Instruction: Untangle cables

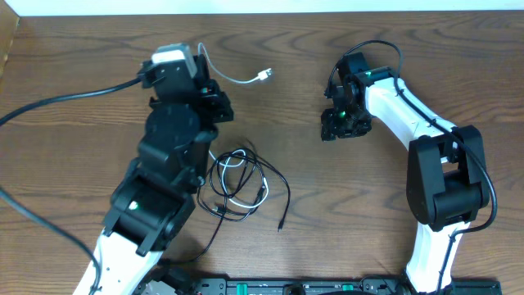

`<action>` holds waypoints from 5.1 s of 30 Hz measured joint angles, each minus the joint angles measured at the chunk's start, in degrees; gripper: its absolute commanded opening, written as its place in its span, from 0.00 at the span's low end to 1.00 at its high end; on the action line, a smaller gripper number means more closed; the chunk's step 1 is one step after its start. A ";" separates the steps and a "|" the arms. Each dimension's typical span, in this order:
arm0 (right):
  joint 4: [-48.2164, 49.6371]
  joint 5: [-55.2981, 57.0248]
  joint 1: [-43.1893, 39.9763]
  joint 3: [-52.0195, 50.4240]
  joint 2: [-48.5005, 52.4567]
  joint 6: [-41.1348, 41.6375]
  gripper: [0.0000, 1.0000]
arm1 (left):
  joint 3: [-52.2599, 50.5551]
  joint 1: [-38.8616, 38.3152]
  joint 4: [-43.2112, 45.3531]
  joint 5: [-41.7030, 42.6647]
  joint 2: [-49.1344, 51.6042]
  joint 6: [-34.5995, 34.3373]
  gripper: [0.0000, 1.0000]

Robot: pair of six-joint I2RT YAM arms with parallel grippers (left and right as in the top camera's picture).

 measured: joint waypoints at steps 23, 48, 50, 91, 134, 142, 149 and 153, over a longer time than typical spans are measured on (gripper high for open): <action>6.64 -40.94 2.38 -0.11 0.00 -13.60 0.29 | 0.04 0.00 -18.10 -0.83 3.41 -6.19 0.07; 24.37 -16.48 22.58 -0.15 0.00 3.78 0.31 | 0.15 23.67 -36.20 12.37 17.25 -18.84 0.08; 24.39 -16.13 23.93 -0.15 0.00 3.93 0.31 | 0.15 25.27 -36.22 13.68 17.25 -18.91 0.08; 24.65 -5.16 30.47 -1.27 4.76 31.65 0.01 | 0.15 28.55 -34.05 12.70 23.06 -19.41 0.08; 21.73 -15.58 25.11 -1.64 2.62 25.05 0.29 | 0.22 37.22 -36.87 32.72 25.75 -18.21 0.49; 22.86 -16.92 25.11 -1.64 4.22 27.52 0.31 | 0.22 37.20 -36.50 32.70 28.52 -16.59 0.49; 28.26 -20.65 25.27 -1.62 7.69 30.36 0.10 | 0.22 37.20 -36.44 32.72 29.42 -16.35 0.49; 32.20 -27.28 24.87 -1.31 10.47 30.67 0.09 | 0.20 37.20 -36.46 32.72 29.66 -15.08 0.49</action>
